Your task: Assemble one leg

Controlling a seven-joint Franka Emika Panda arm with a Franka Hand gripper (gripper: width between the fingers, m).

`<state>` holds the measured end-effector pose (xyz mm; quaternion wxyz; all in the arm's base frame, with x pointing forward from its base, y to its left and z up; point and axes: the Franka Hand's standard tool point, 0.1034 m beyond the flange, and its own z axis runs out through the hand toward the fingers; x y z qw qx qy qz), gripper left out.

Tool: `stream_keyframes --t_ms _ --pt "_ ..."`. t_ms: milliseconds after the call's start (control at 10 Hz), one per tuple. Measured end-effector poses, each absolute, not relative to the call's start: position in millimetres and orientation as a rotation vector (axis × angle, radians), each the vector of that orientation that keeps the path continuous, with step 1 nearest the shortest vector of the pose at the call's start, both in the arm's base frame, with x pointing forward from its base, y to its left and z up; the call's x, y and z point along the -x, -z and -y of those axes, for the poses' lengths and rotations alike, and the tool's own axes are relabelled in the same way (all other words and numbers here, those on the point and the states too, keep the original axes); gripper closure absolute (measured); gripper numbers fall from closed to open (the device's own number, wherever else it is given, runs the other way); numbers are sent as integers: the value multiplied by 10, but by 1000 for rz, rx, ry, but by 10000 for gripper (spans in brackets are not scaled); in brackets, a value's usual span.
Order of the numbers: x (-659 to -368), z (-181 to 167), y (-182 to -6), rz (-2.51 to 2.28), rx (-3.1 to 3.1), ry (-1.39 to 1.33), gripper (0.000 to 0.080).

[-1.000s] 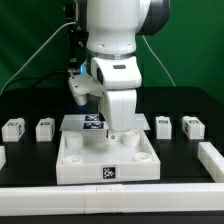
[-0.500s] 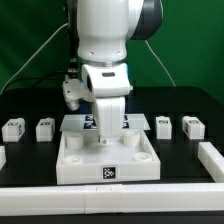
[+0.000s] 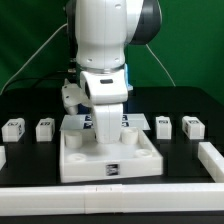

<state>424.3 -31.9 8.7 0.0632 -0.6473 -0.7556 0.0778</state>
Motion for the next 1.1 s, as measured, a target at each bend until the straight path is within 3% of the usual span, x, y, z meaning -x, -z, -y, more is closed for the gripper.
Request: stream_keyframes --t_ms 900,1100 --pt "-4263 310 -101 2277 1971 -230 717" --pt "-4393 172 -115 2238 2032 -221 717"
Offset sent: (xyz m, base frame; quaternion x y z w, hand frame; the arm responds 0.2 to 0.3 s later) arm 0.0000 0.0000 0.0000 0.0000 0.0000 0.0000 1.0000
